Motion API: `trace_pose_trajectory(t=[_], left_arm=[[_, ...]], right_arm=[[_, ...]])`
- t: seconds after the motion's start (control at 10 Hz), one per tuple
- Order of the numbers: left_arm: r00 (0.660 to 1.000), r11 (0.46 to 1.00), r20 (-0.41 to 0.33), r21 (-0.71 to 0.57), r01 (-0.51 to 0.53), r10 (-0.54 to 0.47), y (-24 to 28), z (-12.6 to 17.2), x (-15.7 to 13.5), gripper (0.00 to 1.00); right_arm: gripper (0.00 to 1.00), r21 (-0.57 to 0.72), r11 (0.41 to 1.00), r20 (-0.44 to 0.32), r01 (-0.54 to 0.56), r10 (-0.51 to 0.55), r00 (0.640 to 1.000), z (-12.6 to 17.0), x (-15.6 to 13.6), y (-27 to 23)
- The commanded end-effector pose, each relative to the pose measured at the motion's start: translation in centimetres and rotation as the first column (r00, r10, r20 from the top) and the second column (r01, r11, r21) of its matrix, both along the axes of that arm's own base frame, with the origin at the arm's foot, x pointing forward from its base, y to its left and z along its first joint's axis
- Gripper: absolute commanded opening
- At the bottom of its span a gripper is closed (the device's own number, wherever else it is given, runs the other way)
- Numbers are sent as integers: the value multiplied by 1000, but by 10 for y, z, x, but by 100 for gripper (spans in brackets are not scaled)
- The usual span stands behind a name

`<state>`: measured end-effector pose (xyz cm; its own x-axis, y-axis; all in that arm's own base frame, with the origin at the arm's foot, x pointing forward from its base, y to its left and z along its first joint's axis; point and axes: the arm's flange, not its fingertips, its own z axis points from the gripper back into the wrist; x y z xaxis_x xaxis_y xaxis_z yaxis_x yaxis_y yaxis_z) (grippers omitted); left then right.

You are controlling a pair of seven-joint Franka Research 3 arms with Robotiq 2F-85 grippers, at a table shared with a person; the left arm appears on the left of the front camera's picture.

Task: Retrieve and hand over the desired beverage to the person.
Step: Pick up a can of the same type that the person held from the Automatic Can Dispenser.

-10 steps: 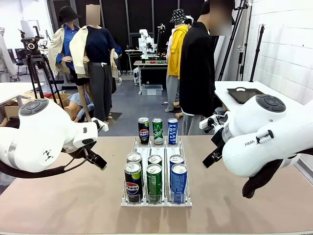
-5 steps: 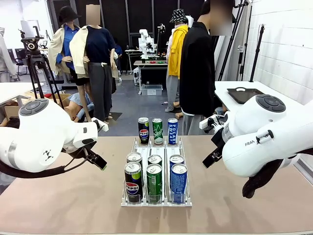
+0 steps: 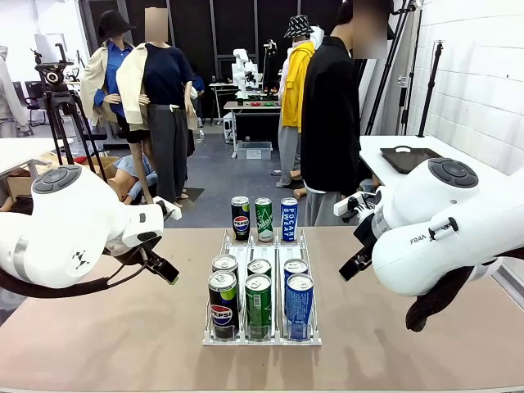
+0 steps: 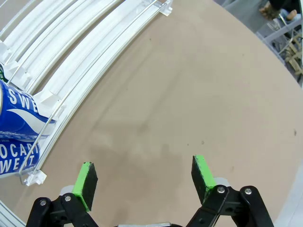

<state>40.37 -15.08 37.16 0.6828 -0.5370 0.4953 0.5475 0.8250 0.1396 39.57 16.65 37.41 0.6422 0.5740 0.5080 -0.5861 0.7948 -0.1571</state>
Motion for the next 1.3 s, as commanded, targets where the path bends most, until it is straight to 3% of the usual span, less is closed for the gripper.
trace_pose_trajectory(t=[0.0,0.1,0.4,0.7,0.9,1.2], left_arm=[[1000,1000,0,0,0,0,0,0,0,100],[1000,1000,-18,-4,-20,19,6,16,5,100],[988,998,-145,-55,37,-44,21,69,23,100],[959,978,-261,-199,58,-109,54,144,51,100],[929,931,-307,-354,91,-208,79,181,58,100],[950,862,-261,-507,16,-171,132,197,43,100]], right_arm=[[100,0,1000,0,0,0,1000,0,0,0],[100,26,999,25,-26,25,999,25,0,-6],[100,47,998,-55,-31,33,998,79,20,-31],[100,116,993,-174,6,15,985,139,46,-52],[100,243,969,-238,29,31,971,164,63,-76],[100,496,868,-235,31,100,967,182,59,-131]])
